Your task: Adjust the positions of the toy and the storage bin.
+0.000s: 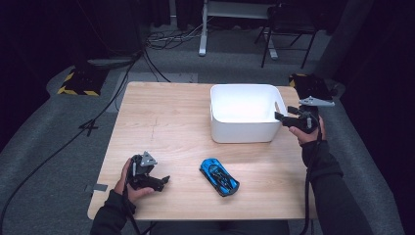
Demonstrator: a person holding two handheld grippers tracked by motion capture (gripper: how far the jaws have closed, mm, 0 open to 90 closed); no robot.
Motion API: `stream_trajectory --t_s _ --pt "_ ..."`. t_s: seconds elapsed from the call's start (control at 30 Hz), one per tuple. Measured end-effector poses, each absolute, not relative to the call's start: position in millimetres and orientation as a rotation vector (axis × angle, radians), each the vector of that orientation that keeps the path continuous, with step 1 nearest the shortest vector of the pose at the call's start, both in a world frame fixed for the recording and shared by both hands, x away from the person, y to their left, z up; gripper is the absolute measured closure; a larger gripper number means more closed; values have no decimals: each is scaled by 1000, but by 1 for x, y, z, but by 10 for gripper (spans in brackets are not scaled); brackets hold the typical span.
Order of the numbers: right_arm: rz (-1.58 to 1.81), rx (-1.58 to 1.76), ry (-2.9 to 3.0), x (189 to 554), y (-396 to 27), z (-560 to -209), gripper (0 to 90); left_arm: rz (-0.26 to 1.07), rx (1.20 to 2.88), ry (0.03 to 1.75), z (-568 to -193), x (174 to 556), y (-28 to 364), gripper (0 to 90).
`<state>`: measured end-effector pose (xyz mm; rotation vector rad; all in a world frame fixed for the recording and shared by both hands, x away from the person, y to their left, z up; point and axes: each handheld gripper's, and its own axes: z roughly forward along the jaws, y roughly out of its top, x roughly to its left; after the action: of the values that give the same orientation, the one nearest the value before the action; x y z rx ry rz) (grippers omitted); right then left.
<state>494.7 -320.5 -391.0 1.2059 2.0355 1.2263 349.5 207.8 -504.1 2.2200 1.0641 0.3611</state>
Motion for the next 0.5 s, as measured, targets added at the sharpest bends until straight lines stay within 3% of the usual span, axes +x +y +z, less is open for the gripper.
stream_trajectory --t_s 0.13,0.23,0.5 --pt "1263 1222 2061 498 -320 -394 335 361 2220 1064 -504 349 208 3" --pt "1228 1219 2098 497 -313 -396 290 362 2220 1064 -504 349 208 3" --pt "1214 1215 2101 485 -307 -395 279 363 2218 1064 -504 349 208 3"
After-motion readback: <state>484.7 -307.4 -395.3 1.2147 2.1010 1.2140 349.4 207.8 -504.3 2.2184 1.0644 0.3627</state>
